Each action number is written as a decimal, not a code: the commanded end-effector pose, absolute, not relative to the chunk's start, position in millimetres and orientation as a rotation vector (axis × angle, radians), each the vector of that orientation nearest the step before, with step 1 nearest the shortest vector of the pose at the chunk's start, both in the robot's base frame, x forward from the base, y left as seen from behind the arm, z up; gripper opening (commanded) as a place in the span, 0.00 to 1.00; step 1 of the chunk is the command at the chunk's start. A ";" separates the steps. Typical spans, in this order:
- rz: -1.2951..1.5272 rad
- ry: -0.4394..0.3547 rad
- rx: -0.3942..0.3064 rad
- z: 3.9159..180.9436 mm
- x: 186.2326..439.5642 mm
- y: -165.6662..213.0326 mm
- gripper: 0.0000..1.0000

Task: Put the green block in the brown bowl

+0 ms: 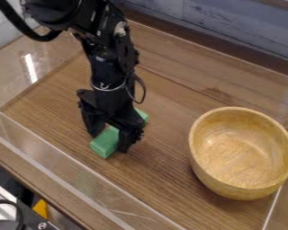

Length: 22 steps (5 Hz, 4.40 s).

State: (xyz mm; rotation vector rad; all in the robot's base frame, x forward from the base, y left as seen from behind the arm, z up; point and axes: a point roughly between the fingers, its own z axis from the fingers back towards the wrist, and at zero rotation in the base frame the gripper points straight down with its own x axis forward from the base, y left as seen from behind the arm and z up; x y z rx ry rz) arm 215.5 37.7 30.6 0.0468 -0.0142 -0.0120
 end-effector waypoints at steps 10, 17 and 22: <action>-0.024 -0.005 0.047 54.0 226.8 37.4 0.00; -0.057 0.041 0.087 91.4 228.1 30.4 0.00; -0.256 0.046 0.056 119.7 266.9 -103.6 0.00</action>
